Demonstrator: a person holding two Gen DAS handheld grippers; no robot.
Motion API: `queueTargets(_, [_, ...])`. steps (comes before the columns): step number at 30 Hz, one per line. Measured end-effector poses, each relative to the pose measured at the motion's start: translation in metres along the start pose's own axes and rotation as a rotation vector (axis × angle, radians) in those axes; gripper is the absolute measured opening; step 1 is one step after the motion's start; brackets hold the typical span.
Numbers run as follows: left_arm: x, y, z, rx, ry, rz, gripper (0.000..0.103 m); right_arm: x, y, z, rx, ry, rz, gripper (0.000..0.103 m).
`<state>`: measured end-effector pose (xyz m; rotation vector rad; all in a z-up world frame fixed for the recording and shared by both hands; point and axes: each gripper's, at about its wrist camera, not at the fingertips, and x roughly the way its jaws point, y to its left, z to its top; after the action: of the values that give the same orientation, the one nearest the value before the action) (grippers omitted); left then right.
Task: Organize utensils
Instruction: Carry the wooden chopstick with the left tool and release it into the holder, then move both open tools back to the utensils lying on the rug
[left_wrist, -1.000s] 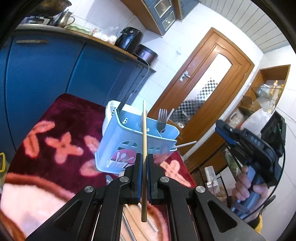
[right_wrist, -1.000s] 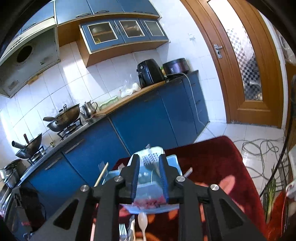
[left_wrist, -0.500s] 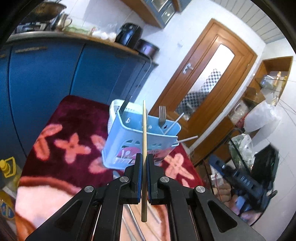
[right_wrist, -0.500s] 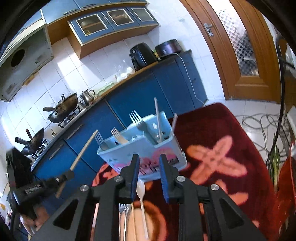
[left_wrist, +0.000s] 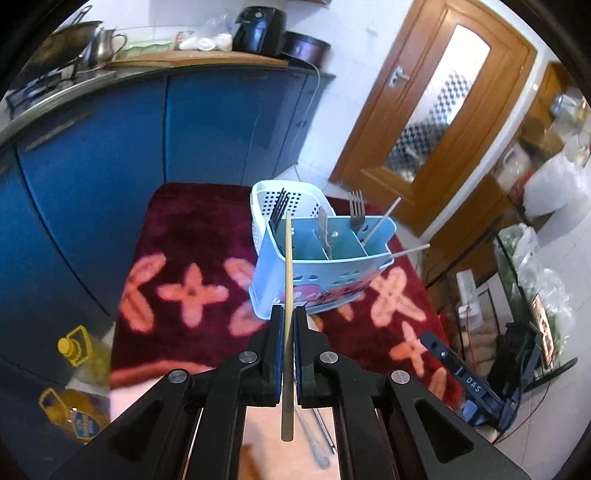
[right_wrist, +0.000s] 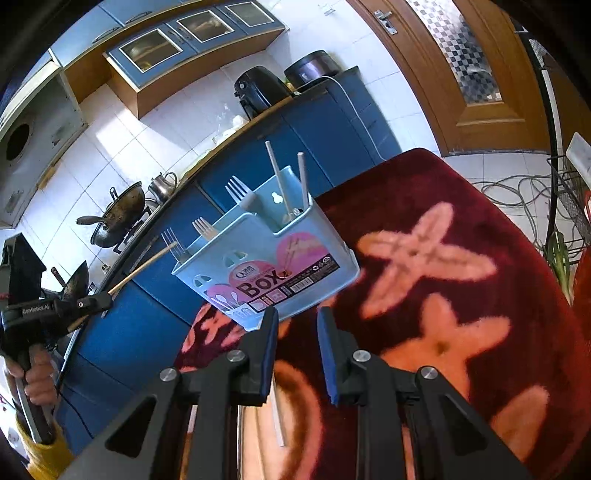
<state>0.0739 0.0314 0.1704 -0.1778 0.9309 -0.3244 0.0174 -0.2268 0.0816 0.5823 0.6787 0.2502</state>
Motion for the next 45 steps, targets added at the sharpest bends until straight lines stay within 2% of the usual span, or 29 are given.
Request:
queueTargets(4, [0.007, -0.009, 0.005, 0.023, 0.037, 0.021, 0.004, -0.004, -0.001, 0.001, -0.006, -0.017, 0.002, 0.026])
queueTargets(9, [0.021, -0.018, 0.012, 0.038, 0.045, 0.054, 0.004, -0.007, -0.002, -0.001, -0.013, -0.023, 0.008, 0.026])
queueTargets(14, [0.024, -0.027, 0.019, 0.09, -0.049, 0.14, 0.004, -0.007, -0.004, -0.003, -0.016, -0.02, 0.006, 0.026])
queueTargets(18, [0.032, -0.029, 0.02, 0.079, -0.043, 0.097, 0.004, -0.006, -0.005, -0.003, -0.011, -0.018, 0.007, 0.026])
queueTargets(25, [0.032, -0.031, 0.027, 0.086, -0.167, 0.09, 0.005, -0.003, 0.0, -0.007, -0.032, -0.006, 0.009, 0.026])
queueTargets(28, [0.029, -0.031, 0.029, 0.075, -0.192, 0.078, 0.015, -0.003, 0.003, -0.008, -0.038, -0.005, 0.013, 0.026])
queueTargets(30, [0.026, -0.031, 0.029, 0.069, -0.21, 0.067, 0.037, -0.003, 0.004, -0.008, -0.04, -0.004, 0.017, 0.026])
queueTargets(32, [0.021, -0.032, 0.028, 0.068, -0.233, 0.062, 0.043, -0.002, 0.005, -0.009, -0.042, -0.001, 0.019, 0.026])
queueTargets(37, [0.011, -0.03, 0.017, 0.064, -0.252, 0.069, 0.044, 0.0, 0.01, -0.012, -0.066, 0.008, 0.004, 0.026])
queueTargets(45, [-0.001, -0.018, -0.017, 0.03, -0.25, 0.067, 0.044, 0.002, 0.014, -0.018, -0.08, 0.03, -0.01, 0.026])
